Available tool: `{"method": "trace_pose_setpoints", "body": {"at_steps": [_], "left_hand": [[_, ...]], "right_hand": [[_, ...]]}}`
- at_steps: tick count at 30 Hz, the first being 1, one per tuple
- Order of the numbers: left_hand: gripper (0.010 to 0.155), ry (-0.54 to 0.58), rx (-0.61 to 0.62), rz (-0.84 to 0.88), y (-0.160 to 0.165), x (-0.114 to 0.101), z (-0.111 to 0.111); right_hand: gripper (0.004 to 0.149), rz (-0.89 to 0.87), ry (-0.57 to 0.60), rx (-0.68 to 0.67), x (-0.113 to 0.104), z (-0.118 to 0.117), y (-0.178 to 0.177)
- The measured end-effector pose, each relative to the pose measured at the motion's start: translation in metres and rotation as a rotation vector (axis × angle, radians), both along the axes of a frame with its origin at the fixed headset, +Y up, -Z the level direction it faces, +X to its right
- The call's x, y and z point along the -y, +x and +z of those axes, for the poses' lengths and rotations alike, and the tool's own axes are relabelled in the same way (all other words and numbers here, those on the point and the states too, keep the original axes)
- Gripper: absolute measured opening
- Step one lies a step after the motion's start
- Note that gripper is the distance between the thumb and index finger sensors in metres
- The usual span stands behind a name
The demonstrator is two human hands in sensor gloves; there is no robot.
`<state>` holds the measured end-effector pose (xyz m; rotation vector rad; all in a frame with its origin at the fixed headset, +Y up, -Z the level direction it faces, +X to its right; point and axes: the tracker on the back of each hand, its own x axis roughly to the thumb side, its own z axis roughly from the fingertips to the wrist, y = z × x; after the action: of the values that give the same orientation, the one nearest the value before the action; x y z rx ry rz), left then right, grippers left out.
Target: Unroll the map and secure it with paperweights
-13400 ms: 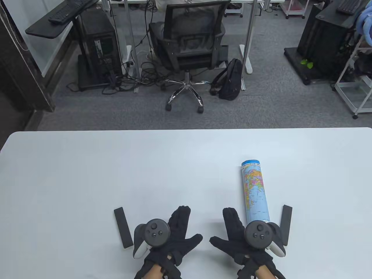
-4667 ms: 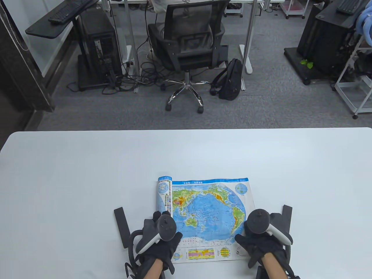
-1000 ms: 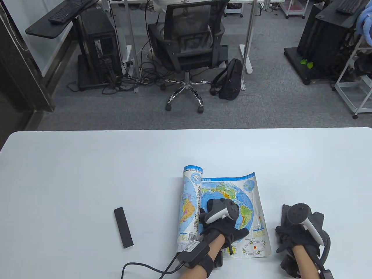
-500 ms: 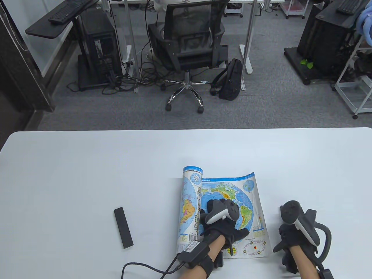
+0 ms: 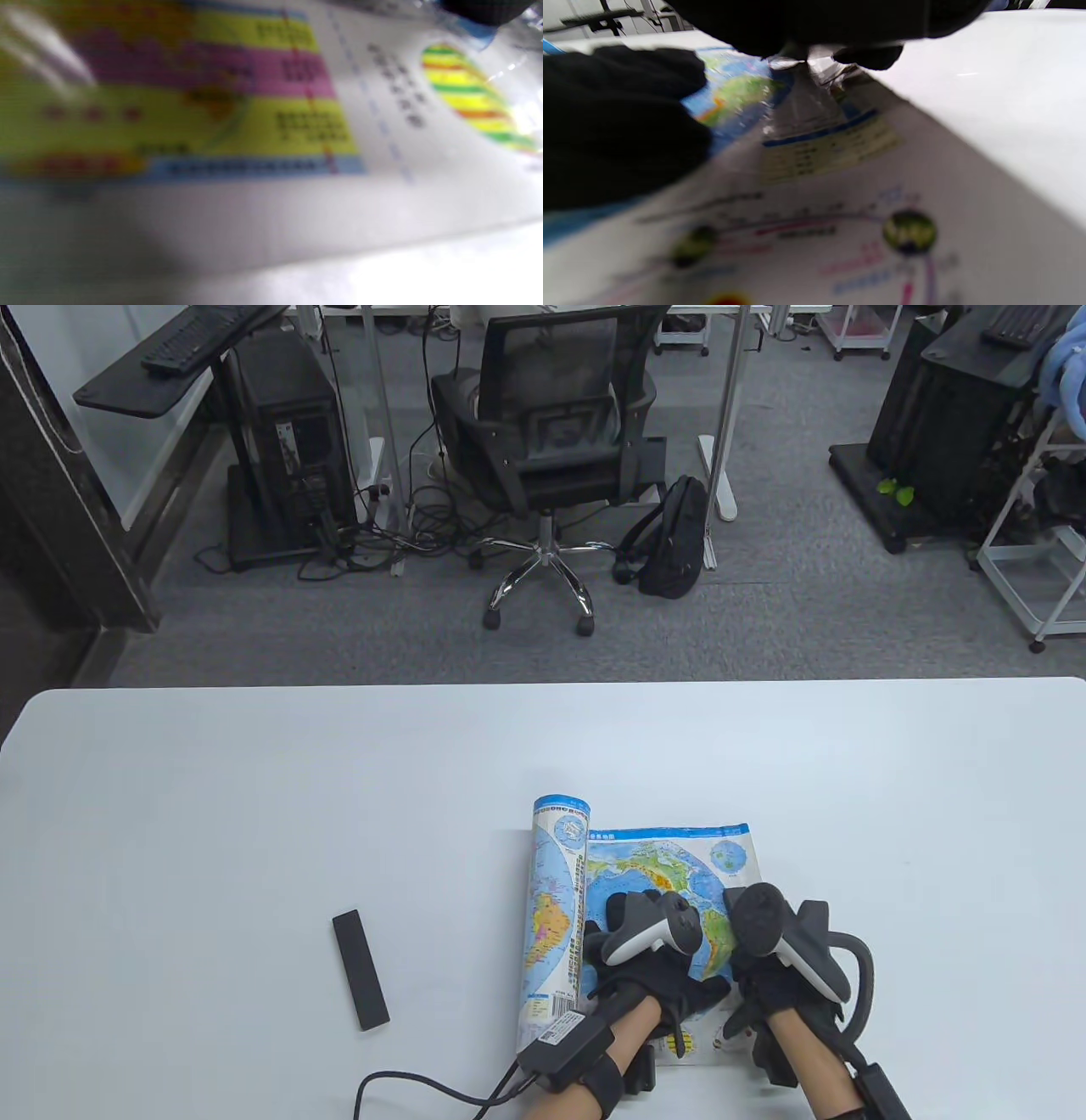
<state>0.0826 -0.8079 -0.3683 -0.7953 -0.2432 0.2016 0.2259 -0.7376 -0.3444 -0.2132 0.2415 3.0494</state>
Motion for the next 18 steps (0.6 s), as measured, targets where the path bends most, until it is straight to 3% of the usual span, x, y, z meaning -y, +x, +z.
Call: {"method": "trace_pose_setpoints", "body": {"at_steps": [8,13,18], "left_hand": [[0.082,0.007,0.004,0.016,0.0,0.0,0.0],[0.08,0.073,0.016,0.052,-0.006,-0.003,0.002],[0.084,0.157,0.0,0.05,-0.035,-0.011,0.003]], "right_hand": [[0.05,0.022,-0.021,-0.002,0.016,-0.017,-0.005],[0.051,0.041,-0.064,-0.01,0.018,-0.015,-0.007],[0.051,0.018,-0.066,-0.011,0.02,-0.015,-0.005]]}}
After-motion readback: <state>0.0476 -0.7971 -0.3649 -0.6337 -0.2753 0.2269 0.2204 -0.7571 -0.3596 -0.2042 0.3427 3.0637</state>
